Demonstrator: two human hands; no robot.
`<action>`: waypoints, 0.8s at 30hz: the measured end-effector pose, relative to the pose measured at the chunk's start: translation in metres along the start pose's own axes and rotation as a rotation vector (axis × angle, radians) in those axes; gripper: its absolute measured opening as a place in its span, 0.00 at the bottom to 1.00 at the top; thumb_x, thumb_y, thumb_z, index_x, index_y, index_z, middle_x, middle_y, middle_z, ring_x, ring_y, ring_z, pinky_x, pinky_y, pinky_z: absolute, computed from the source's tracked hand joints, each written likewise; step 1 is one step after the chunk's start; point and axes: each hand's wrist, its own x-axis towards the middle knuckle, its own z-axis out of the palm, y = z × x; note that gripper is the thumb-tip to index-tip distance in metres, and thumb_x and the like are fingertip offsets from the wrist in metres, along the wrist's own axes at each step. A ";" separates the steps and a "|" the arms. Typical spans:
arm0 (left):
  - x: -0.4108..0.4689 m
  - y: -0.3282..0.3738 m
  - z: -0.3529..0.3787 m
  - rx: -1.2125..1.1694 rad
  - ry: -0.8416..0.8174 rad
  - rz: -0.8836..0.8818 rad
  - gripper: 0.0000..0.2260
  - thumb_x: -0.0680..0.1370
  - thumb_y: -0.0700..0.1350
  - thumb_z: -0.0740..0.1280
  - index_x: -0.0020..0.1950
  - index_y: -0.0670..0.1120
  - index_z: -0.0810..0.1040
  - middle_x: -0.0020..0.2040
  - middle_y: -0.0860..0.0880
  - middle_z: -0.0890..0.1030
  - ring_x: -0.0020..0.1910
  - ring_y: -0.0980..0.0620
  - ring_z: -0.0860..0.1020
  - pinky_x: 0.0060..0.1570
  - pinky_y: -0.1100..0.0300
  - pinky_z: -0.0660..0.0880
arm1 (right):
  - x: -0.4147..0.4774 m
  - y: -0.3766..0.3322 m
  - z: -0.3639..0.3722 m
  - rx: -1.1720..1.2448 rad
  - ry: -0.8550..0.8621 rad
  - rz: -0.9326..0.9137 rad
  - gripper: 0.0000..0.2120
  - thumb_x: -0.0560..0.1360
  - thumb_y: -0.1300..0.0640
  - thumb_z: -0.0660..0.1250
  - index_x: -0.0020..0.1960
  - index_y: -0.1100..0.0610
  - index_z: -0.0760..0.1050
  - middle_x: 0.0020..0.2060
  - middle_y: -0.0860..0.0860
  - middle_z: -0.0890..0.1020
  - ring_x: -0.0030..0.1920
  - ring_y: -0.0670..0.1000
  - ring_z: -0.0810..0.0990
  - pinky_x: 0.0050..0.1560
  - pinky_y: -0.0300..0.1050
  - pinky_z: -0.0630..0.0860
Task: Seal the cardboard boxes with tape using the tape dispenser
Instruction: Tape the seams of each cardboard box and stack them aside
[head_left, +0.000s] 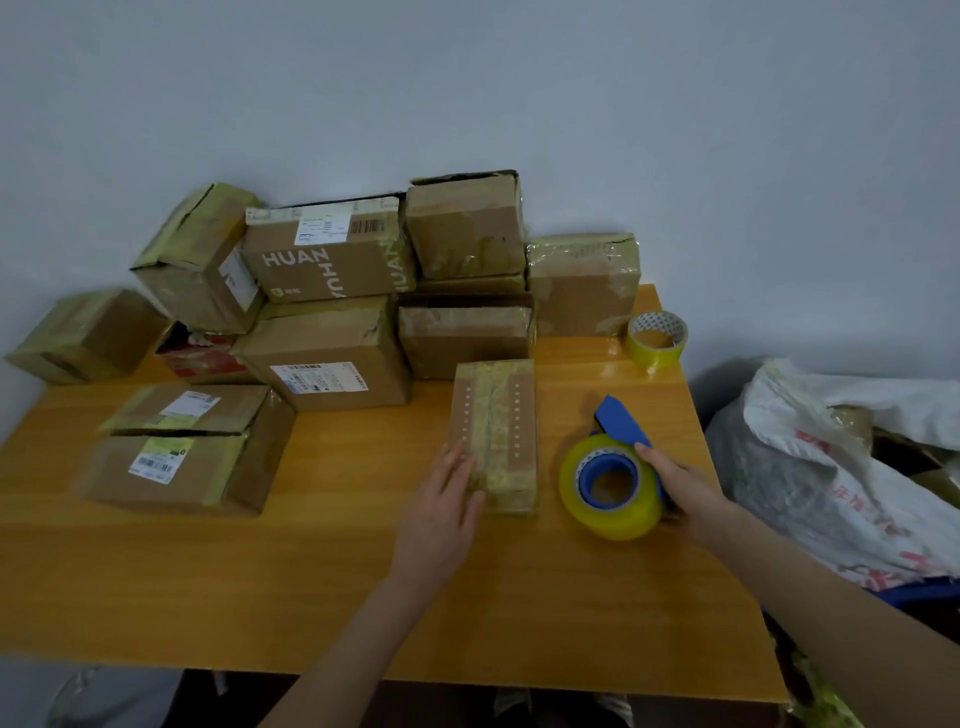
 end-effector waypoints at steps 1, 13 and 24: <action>0.000 -0.005 -0.003 -0.026 0.031 -0.038 0.22 0.82 0.52 0.56 0.75 0.48 0.63 0.76 0.50 0.61 0.76 0.51 0.58 0.70 0.53 0.63 | 0.001 0.000 -0.002 -0.070 0.035 -0.041 0.23 0.77 0.43 0.66 0.68 0.51 0.73 0.52 0.55 0.80 0.50 0.57 0.79 0.46 0.52 0.78; -0.001 -0.005 -0.006 -0.268 0.151 -0.249 0.19 0.82 0.42 0.60 0.73 0.42 0.66 0.71 0.46 0.70 0.71 0.51 0.67 0.66 0.67 0.58 | -0.055 -0.008 0.076 -0.891 0.049 -0.650 0.25 0.81 0.52 0.60 0.76 0.57 0.61 0.69 0.53 0.73 0.63 0.53 0.76 0.61 0.46 0.73; 0.023 0.006 0.021 -0.385 -0.004 -0.469 0.23 0.83 0.43 0.57 0.77 0.41 0.57 0.64 0.43 0.75 0.58 0.47 0.76 0.55 0.55 0.76 | -0.049 0.025 0.148 -0.967 0.110 -0.479 0.33 0.83 0.48 0.52 0.79 0.59 0.38 0.79 0.52 0.51 0.63 0.57 0.76 0.56 0.51 0.77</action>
